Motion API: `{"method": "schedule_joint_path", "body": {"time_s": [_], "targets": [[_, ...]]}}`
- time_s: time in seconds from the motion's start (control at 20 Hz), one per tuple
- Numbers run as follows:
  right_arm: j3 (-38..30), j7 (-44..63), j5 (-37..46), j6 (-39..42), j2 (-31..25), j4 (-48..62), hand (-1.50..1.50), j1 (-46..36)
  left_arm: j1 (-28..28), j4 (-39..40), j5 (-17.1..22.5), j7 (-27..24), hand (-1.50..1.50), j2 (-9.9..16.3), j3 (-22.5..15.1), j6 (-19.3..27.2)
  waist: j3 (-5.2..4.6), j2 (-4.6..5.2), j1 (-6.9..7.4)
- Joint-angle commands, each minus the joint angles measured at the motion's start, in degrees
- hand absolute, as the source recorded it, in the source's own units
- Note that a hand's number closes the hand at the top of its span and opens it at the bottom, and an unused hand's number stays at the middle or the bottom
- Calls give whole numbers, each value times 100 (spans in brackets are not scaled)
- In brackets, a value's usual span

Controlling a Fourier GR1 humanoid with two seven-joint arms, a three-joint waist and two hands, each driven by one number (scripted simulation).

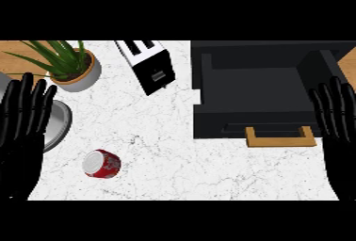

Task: Pick up the can, place it into the drawer and close the drawer

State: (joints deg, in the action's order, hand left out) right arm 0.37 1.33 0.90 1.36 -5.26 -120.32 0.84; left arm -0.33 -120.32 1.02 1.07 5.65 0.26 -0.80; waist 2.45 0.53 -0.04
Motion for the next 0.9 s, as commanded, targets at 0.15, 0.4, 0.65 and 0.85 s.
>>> {"method": "schedule_joint_path", "body": {"time_s": [0.15,0.4,0.65,0.85], "targets": [[-50,-72,-155,42,55,308,-150,-243,293,-1,1536,-386,-150,635,105,-1590,-255,-42,84],[-468,850,35,-610,229,272,-150,444,1267,224,1833,459,-150,1356,280,-2165,-252,-54,36],[-614,813,-147,-432,182,-46,-150,942,1932,-340,2798,678,-150,1796,1074,-2727,-244,-69,37],[-887,816,-636,-119,102,-354,-150,1341,1915,-550,3804,1301,-150,2169,1671,-2795,-241,-67,4]]}}
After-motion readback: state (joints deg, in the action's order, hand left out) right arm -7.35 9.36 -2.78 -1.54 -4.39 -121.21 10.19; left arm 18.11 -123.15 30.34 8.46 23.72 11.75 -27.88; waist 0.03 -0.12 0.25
